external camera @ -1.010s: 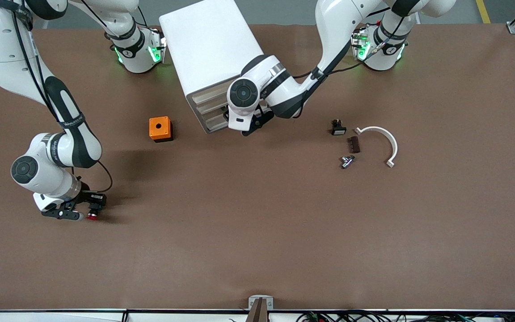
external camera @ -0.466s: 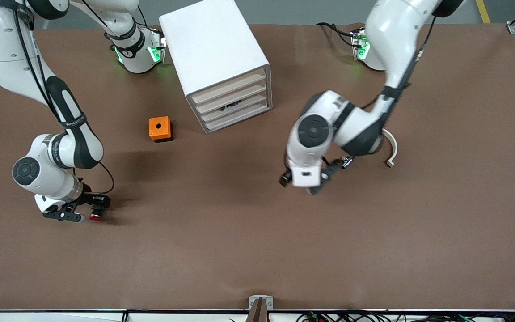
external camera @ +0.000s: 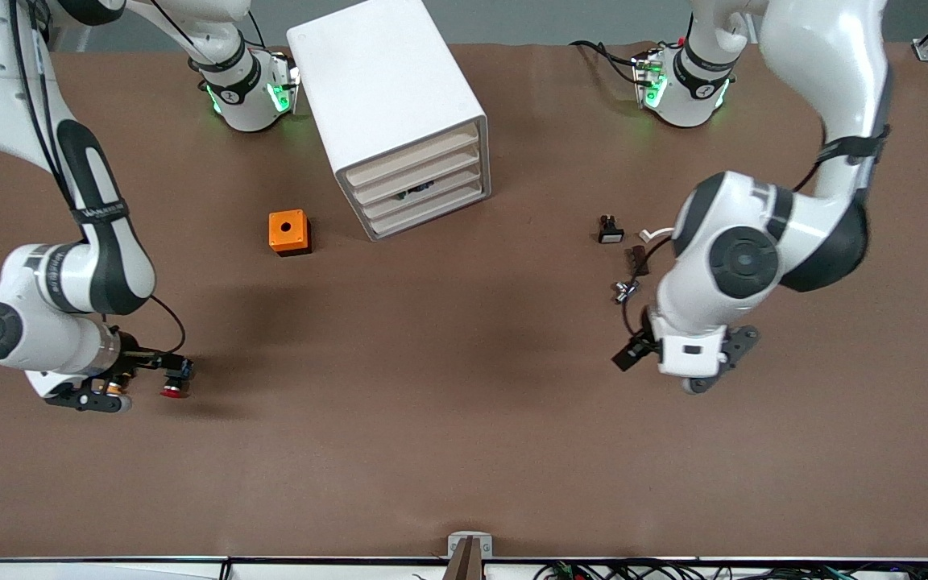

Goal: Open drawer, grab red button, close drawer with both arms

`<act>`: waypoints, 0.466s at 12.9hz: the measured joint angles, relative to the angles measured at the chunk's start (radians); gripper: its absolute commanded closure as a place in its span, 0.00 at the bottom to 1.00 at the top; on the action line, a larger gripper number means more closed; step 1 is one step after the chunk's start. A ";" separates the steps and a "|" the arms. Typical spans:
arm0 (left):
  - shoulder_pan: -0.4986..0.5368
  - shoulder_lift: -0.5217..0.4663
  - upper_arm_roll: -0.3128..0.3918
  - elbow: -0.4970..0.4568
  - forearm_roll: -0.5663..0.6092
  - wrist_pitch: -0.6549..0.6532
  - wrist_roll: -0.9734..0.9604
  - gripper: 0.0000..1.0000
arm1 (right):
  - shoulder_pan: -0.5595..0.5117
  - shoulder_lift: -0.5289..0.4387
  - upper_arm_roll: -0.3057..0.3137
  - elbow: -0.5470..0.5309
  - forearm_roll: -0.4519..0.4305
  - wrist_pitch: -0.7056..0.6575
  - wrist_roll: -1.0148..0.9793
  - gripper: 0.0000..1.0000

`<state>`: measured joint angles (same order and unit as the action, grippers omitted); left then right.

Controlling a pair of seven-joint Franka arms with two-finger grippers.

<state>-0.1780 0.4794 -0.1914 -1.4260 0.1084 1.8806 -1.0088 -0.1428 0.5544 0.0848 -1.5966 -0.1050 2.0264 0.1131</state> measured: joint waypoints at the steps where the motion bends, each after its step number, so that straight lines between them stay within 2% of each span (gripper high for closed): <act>1: 0.034 -0.035 0.000 0.003 0.000 -0.031 0.070 0.00 | 0.009 -0.032 0.001 0.029 0.000 -0.072 0.000 0.00; 6: 0.155 -0.230 -0.001 0.003 0.000 -0.191 0.399 0.00 | 0.023 -0.203 0.048 0.056 0.001 -0.281 0.000 0.00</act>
<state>-0.0232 0.2490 -0.1920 -1.4231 0.1085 1.6893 -0.6098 -0.1197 0.3509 0.1330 -1.5403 -0.1043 1.7458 0.1130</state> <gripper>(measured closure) 0.000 0.000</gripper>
